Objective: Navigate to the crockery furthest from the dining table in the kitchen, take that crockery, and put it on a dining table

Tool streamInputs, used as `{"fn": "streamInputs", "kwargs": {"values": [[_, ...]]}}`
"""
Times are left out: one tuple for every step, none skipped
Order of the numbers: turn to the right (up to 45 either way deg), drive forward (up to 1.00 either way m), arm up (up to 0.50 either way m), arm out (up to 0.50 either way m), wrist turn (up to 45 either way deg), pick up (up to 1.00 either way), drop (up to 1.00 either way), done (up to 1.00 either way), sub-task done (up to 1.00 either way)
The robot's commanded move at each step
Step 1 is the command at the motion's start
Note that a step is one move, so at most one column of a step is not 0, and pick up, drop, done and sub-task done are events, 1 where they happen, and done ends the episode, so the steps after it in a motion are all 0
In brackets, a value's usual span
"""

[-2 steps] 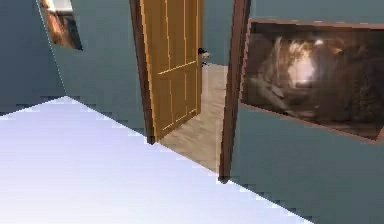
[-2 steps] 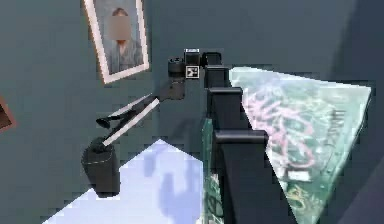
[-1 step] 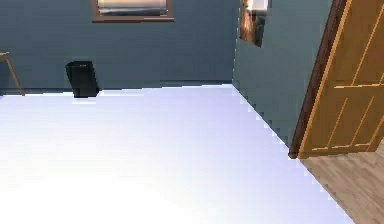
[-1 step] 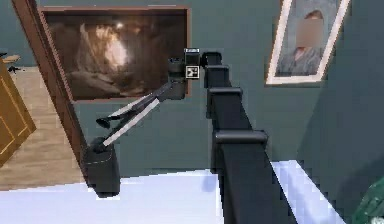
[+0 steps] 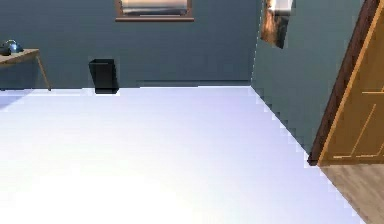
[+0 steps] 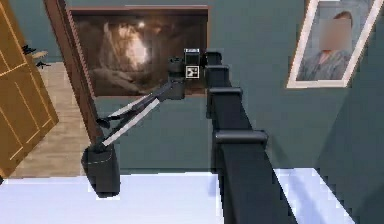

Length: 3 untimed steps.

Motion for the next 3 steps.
{"fn": "streamInputs", "kwargs": {"values": [[0.0,0.15,0.0,0.0,0.0,0.0,0.0,0.0,0.0],[-36.0,0.0,0.0,0.0,0.0,0.0,0.0,0.0,0.0],[0.0,1.0,0.0,0.0,0.0,0.0,0.0,0.0,0.0]]}}
